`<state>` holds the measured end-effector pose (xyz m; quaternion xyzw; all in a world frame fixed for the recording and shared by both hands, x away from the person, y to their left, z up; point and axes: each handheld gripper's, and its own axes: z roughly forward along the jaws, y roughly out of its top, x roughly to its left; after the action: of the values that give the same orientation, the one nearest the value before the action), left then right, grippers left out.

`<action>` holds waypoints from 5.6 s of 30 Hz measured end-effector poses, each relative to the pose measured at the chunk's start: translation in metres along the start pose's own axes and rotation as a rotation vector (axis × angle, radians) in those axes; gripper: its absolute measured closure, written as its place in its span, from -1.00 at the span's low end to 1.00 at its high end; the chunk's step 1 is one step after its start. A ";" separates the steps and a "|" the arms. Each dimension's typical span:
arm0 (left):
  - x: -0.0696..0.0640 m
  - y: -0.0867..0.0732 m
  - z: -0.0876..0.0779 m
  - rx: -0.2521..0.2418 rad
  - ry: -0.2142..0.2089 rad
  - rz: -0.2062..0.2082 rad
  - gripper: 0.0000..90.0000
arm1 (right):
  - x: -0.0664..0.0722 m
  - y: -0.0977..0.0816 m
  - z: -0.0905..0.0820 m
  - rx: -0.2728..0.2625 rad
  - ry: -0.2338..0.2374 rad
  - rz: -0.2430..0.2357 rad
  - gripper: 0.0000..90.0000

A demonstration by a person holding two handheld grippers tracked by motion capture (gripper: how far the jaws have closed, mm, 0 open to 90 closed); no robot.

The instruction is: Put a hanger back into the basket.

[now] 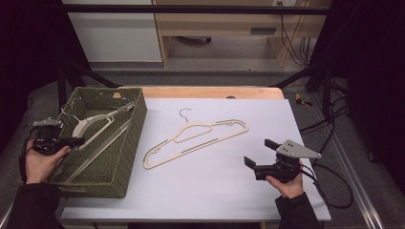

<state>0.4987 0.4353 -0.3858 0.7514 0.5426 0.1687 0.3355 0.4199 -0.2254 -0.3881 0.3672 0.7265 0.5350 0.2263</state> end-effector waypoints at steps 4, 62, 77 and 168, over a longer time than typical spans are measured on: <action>0.003 -0.001 0.004 0.039 0.086 -0.037 0.80 | 0.000 0.000 0.001 0.002 0.003 0.000 -0.91; -0.225 0.041 0.037 -0.323 -0.259 0.285 -0.75 | -0.005 0.000 -0.003 -0.025 0.001 0.024 -0.92; -0.223 0.041 0.110 -0.188 -0.190 0.242 -0.58 | -0.005 -0.001 -0.001 -0.017 0.001 0.018 -0.92; -0.254 0.013 0.101 -0.071 0.004 0.398 0.77 | 0.033 0.029 0.136 0.084 0.120 0.016 -0.77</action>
<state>0.4802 0.1646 -0.4216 0.8313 0.3777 0.2524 0.3204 0.5053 -0.1120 -0.4030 0.3496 0.7576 0.5267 0.1625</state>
